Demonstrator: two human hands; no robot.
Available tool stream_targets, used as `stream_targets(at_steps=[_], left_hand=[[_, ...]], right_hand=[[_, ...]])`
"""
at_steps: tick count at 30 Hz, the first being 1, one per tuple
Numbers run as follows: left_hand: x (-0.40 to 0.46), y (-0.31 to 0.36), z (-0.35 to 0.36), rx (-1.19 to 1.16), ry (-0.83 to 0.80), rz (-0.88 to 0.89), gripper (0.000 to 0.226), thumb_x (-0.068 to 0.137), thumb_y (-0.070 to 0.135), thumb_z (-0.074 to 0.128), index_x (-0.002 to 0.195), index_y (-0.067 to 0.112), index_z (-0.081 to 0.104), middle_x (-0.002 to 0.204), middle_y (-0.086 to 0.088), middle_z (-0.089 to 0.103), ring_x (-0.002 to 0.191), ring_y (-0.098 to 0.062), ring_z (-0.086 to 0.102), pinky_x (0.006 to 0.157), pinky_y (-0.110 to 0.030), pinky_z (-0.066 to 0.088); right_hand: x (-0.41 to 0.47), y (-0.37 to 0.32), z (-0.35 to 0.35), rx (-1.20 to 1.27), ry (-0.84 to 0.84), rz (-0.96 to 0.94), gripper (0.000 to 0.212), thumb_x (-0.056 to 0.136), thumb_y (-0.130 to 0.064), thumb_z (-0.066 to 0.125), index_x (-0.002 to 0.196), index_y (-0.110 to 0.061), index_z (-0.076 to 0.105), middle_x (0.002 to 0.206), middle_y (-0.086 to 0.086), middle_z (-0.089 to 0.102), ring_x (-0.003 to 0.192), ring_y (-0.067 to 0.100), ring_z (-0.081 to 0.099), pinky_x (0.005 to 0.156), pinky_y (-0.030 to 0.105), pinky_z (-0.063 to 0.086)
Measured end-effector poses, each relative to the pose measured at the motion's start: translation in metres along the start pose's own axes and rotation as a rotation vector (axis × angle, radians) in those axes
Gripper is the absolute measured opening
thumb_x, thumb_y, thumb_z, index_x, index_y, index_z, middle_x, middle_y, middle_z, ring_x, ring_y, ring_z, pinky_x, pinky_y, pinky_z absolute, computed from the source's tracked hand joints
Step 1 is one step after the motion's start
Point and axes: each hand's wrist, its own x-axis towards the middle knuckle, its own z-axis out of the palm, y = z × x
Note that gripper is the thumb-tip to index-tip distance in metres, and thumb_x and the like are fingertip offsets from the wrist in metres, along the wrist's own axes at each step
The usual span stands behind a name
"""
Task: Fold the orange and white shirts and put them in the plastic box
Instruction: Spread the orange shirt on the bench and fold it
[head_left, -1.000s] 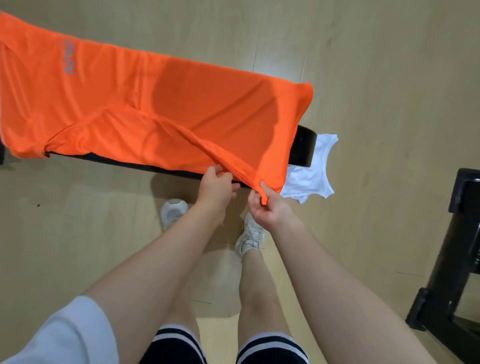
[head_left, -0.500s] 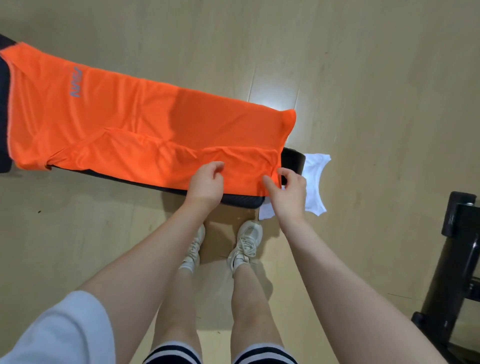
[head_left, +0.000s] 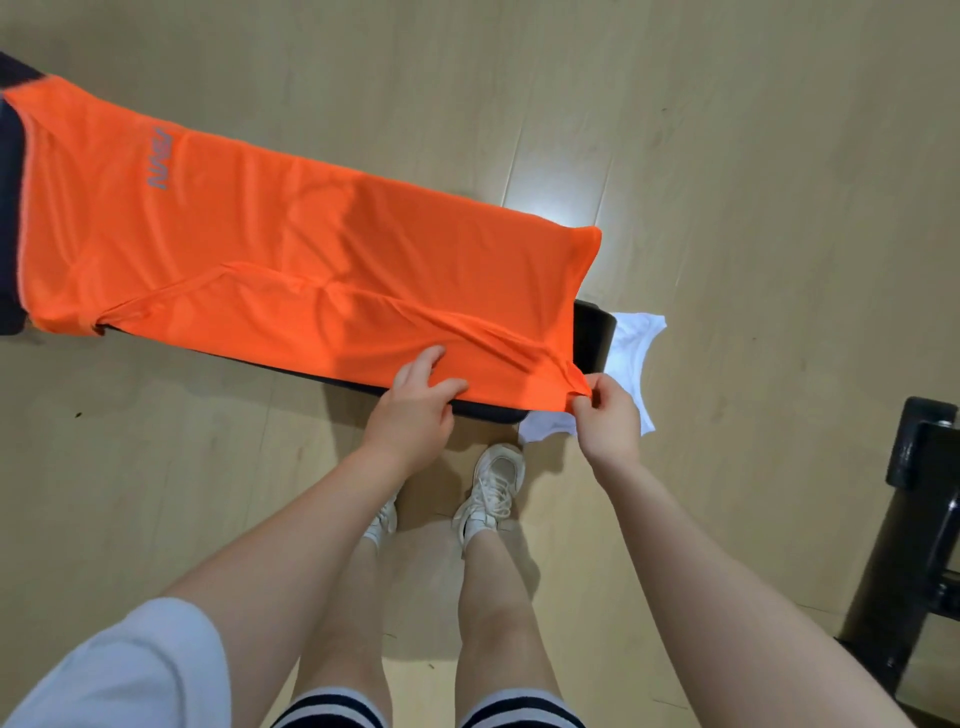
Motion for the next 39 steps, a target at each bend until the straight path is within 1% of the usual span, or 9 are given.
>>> stream_targets(at_steps=[3,6,10,17,21,25,30,35,39], left_hand=[[0.003,0.003,0.001,0.052,0.01,-0.012,0.042,0.089,0.01,0.045,0.13,0.021,0.049,0.153,-0.008,0.019,0.136,-0.028,0.025,0.097,-0.039,0.041],[0.006,0.011,0.005,0.142,-0.013,-0.041,0.057,0.091,0.018,0.046,0.143,0.031,0.028,0.153,-0.01,0.014,0.135,-0.031,0.021,0.094,-0.04,0.042],[0.012,0.019,0.009,0.285,-0.033,-0.046,0.063,0.091,0.034,0.047,0.145,0.04,0.015,0.152,-0.015,0.01,0.13,-0.037,0.024,0.093,-0.041,0.043],[0.015,0.026,0.017,0.385,0.012,0.028,0.067,0.09,0.033,0.049,0.147,0.024,0.016,0.152,-0.014,0.015,0.134,-0.034,0.023,0.106,-0.041,0.029],[0.015,0.029,0.018,0.344,0.002,0.008,0.065,0.092,0.036,0.047,0.147,0.02,0.017,0.154,-0.012,0.015,0.138,-0.033,0.018,0.105,-0.043,0.034],[0.013,0.035,0.014,0.318,-0.001,-0.013,0.062,0.092,0.035,0.046,0.147,0.022,0.019,0.153,-0.011,0.016,0.138,-0.032,0.018,0.101,-0.043,0.038],[0.011,0.03,0.008,0.313,-0.059,0.015,0.055,0.093,0.025,0.045,0.145,0.02,0.026,0.154,-0.011,0.015,0.139,-0.031,0.02,0.107,-0.041,0.029],[-0.012,0.014,-0.008,0.138,-0.125,-0.043,0.049,0.095,0.014,0.038,0.143,0.021,0.032,0.157,-0.002,0.013,0.142,-0.025,0.016,0.114,-0.037,0.02],[-0.04,-0.019,-0.038,-0.166,-0.093,-0.261,0.05,0.093,0.014,0.039,0.142,0.018,0.033,0.156,-0.002,0.016,0.141,-0.024,0.019,0.114,-0.038,0.025]], right_hand=[[0.006,-0.002,0.005,-0.065,0.105,-0.041,0.015,0.083,0.001,0.044,0.08,-0.01,0.053,0.081,0.001,0.052,0.074,0.017,0.047,0.061,0.023,0.031],[0.011,0.003,0.016,0.019,0.159,0.119,0.005,0.084,-0.01,0.054,0.088,-0.008,0.057,0.089,0.005,0.055,0.084,0.021,0.051,0.076,0.03,0.041],[0.007,0.005,0.026,0.539,-0.07,0.484,0.031,0.087,-0.013,0.059,0.059,-0.012,0.045,0.056,0.001,0.046,0.056,0.017,0.041,0.058,0.027,0.041],[0.004,0.007,0.023,0.698,0.124,0.416,0.01,0.09,-0.001,0.05,0.097,-0.007,0.05,0.073,0.003,0.057,0.055,0.011,0.05,0.051,0.015,0.047],[-0.008,0.011,-0.012,0.573,0.039,0.156,0.016,0.086,0.0,0.055,0.081,-0.014,0.059,0.063,-0.003,0.06,0.051,-0.001,0.05,0.056,0.013,0.04],[-0.006,0.008,-0.052,0.396,-0.195,-0.098,0.019,0.087,0.003,0.056,0.085,-0.013,0.065,0.058,-0.02,0.064,0.059,-0.01,0.055,0.061,0.004,0.04],[0.019,0.022,-0.054,-0.285,-0.234,-0.067,0.024,0.088,0.0,0.047,0.104,-0.008,0.063,0.097,0.006,0.062,0.092,0.022,0.057,0.082,0.033,0.045],[-0.024,-0.018,-0.017,-0.363,-0.077,-0.181,0.026,0.09,-0.008,0.042,0.112,-0.005,0.056,0.114,0.014,0.059,0.1,0.03,0.057,0.083,0.039,0.047],[-0.067,-0.06,0.03,-0.412,-0.266,-0.385,0.022,0.089,-0.009,0.044,0.105,-0.006,0.059,0.108,0.014,0.058,0.098,0.03,0.056,0.083,0.039,0.044]])
